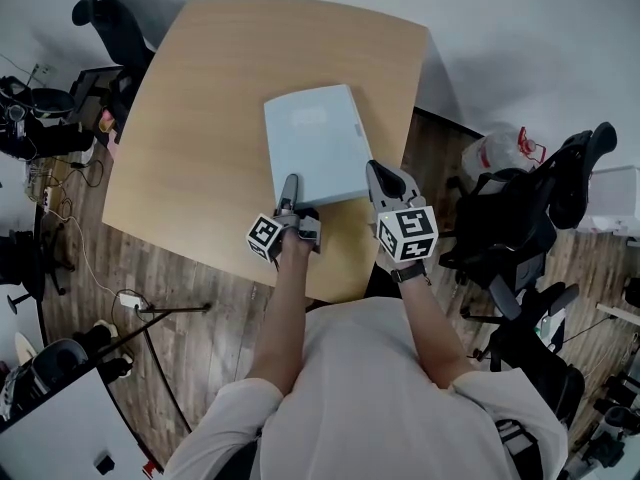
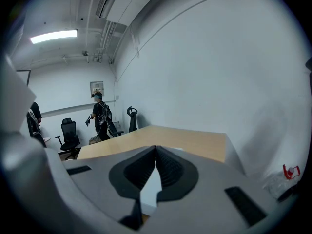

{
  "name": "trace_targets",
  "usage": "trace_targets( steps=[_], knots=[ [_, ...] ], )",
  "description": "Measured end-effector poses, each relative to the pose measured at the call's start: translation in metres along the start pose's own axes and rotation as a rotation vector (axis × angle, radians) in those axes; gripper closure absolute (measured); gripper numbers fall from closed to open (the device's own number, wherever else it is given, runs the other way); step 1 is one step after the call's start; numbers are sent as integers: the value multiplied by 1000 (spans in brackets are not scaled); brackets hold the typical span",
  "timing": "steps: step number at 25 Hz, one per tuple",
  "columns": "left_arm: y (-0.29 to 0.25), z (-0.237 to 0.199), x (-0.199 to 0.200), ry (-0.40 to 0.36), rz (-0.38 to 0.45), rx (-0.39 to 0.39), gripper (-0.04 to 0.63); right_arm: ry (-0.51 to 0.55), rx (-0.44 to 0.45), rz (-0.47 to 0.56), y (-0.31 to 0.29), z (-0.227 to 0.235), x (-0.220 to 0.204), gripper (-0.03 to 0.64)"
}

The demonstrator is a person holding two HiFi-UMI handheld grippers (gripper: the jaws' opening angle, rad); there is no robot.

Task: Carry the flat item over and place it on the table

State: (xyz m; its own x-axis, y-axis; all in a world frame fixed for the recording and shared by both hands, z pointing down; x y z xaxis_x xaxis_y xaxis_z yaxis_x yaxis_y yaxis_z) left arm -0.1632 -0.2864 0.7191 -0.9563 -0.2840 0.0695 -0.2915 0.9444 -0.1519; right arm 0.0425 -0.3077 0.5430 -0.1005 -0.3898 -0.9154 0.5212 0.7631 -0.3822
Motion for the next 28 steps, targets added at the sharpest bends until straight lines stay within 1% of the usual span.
trace_targets(
  steps=[6, 10, 14, 19, 24, 28],
  knots=[
    [0, -10, 1, 4, 1, 2, 298, 7, 4, -7, 1, -5, -1, 604],
    [3, -18, 0, 1, 12, 22, 289, 8, 15, -13, 1, -8, -4, 604],
    [10, -28, -2, 16, 13, 83, 264, 6, 26, -15, -1, -15, -6, 604],
    [21, -43, -6, 26, -15, 178, 223, 13, 40, -9, -3, -24, -4, 604],
    [22, -44, -10, -20, -37, 222, 209, 12, 38, -12, -2, -26, -5, 604],
    [22, -42, -7, -47, -34, 273, 194, 13, 36, -13, -2, -27, -5, 604]
  ],
)
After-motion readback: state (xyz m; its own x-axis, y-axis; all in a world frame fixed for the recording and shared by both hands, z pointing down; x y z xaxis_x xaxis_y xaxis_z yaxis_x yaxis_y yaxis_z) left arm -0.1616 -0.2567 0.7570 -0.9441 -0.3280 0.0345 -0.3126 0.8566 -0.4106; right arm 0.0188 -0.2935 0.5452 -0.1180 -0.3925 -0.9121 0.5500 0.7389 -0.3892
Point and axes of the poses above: the fingertips, and each gripper's own axes: y backward along the fingers, z to its right, x out of its top, the point moved 4 cm from there along y, backward along the fingers, and after that the axes turned 4 degrees about -z, right-handed, at the moved point
